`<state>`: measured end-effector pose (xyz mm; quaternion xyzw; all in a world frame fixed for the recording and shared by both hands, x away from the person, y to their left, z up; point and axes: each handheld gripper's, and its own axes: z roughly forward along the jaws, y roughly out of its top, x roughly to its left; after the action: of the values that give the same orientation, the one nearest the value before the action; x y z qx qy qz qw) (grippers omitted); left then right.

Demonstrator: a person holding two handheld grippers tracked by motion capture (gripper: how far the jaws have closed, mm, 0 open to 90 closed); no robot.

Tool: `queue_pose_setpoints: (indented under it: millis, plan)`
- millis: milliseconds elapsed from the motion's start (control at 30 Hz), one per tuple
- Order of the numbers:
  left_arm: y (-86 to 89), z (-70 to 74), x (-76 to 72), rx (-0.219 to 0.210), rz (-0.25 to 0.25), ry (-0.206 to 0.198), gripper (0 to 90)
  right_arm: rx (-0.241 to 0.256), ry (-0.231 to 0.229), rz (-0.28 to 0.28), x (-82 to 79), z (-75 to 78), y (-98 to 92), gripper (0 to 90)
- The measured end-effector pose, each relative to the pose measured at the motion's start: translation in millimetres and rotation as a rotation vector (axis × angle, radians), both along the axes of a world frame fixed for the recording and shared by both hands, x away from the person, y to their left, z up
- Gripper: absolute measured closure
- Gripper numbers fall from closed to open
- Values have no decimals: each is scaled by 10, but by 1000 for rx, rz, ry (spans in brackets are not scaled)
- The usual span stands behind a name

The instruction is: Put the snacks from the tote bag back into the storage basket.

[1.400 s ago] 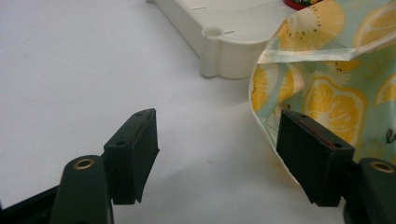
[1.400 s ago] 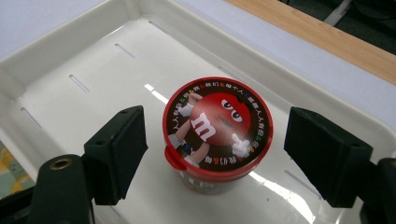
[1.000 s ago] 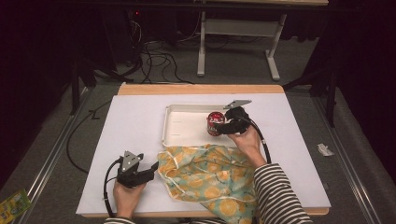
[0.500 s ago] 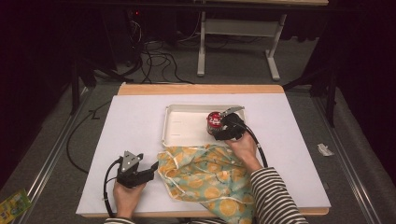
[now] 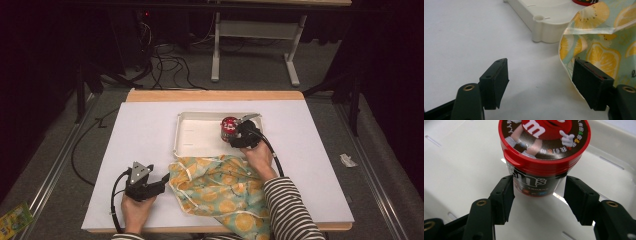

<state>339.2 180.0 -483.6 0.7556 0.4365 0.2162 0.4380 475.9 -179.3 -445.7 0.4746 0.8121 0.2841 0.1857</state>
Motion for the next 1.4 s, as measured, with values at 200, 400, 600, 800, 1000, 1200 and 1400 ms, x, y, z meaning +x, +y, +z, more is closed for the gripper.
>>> queue_pose_setpoints:
  millis: [200,400,600,800,1000,1200,1400]
  plan:
    - [-3,-1,2,2,1,2,297,-10,7,-10,44,-50,9,455]
    - [-3,-1,1,3,1,2,298,-2,3,-11,47,-42,-21,480]
    - [-5,-2,5,5,-1,4,299,8,-2,-25,43,-15,-72,485]
    - [-4,-2,1,3,0,3,300,20,-6,-40,33,19,-120,485]
    - [-4,-2,3,3,1,3,300,35,-23,-38,-7,75,-164,477]
    - [-3,-3,6,1,2,6,300,43,-45,-27,-77,183,-222,474]
    - [0,-2,5,-1,3,6,300,63,-75,-22,-159,296,-328,474]
